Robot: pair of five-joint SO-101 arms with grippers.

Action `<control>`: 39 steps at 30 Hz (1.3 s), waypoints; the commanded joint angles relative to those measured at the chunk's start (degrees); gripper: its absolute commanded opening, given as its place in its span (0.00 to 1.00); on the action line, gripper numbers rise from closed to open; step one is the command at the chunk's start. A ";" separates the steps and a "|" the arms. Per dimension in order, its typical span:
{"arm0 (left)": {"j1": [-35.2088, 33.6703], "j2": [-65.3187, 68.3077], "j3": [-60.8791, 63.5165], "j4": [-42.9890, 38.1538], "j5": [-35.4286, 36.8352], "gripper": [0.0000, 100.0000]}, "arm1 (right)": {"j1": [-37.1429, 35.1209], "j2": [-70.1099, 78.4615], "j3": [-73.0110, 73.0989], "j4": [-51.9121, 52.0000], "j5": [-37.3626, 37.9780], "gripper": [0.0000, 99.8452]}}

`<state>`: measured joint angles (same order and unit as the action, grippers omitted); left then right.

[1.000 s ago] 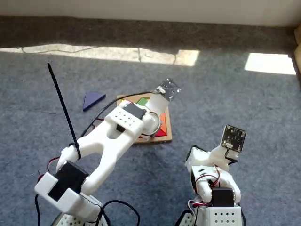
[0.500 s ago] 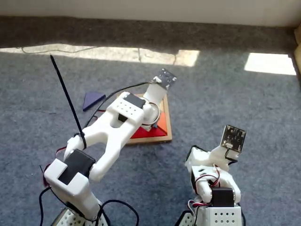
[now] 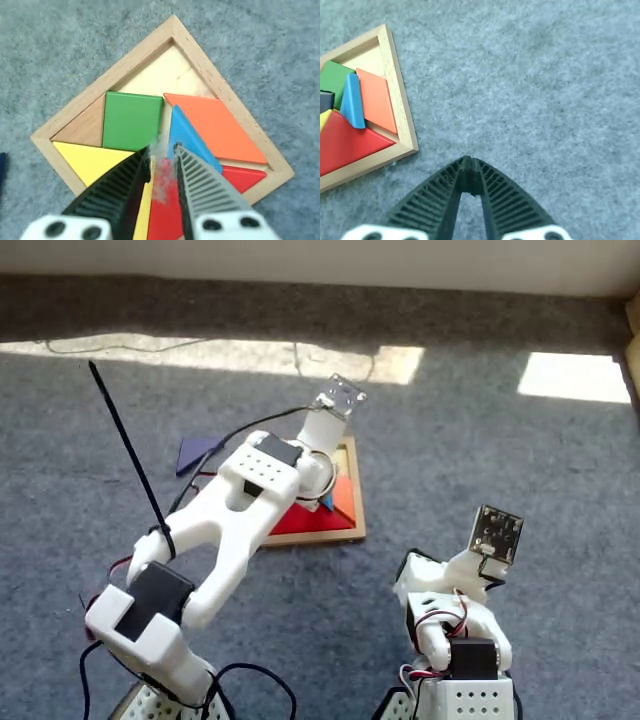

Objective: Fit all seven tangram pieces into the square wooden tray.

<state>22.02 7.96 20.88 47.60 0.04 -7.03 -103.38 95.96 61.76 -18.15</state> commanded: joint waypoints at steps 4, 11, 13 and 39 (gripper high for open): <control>3.30 -4.79 -2.15 0.88 0.44 0.09 | 0.66 -0.13 7.08 0.04 0.26 0.01; 2.68 -2.68 0.75 -2.02 0.35 0.09 | 0.66 -0.13 7.08 0.04 0.26 0.01; 1.89 -1.10 0.40 -2.20 0.35 0.09 | 0.66 -0.13 7.08 0.04 0.26 0.01; -30.90 -9.36 -9.71 11.60 -16.88 0.29 | 0.66 -0.13 7.08 0.04 0.26 0.01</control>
<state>-4.88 -5.05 19.21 57.98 -8.92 -7.03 -103.38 95.96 61.76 -18.15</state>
